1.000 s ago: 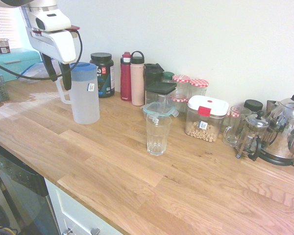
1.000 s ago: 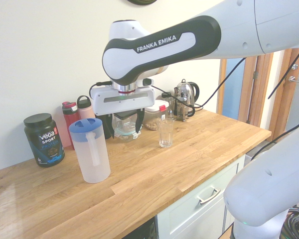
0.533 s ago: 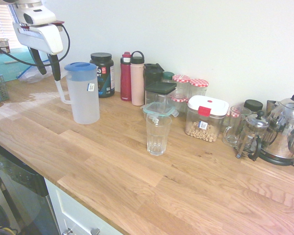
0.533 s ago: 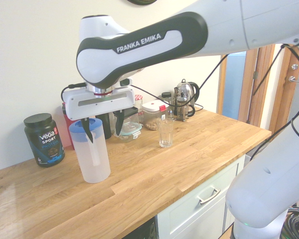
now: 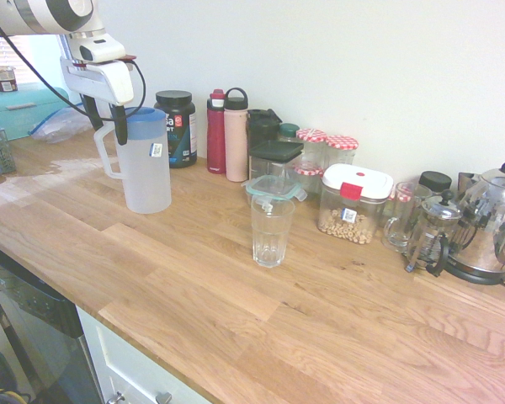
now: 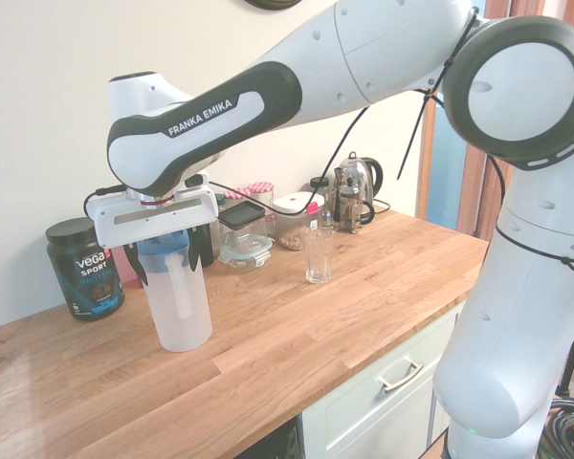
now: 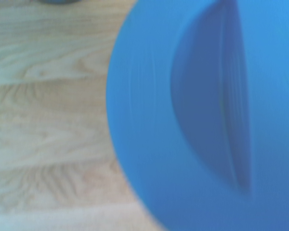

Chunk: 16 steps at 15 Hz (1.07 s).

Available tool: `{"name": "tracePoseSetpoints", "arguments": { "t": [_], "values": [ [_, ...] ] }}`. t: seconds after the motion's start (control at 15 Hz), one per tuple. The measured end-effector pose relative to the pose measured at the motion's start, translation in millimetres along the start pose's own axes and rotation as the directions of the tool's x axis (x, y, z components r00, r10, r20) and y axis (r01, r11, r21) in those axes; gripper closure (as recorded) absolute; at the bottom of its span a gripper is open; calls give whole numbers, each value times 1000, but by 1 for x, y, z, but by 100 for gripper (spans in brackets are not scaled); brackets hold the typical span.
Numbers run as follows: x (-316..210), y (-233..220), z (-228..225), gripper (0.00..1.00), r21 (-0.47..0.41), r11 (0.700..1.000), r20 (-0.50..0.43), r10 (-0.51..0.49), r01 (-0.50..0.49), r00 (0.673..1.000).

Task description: Pour me some water

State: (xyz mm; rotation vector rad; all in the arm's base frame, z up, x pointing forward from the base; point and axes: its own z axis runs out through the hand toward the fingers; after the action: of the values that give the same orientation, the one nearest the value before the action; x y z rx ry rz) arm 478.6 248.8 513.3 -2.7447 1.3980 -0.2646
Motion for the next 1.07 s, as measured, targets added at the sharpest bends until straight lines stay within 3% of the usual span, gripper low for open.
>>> {"name": "tracePoseSetpoints", "arguments": {
  "t": [0.53, 1.07],
  "values": [
    [19, -6, 27, 100, -39, 998, 45, 43, -41, 998],
    [20, 7, 48, 100, -56, 998, 57, -8, 11, 998]
  ]
}}
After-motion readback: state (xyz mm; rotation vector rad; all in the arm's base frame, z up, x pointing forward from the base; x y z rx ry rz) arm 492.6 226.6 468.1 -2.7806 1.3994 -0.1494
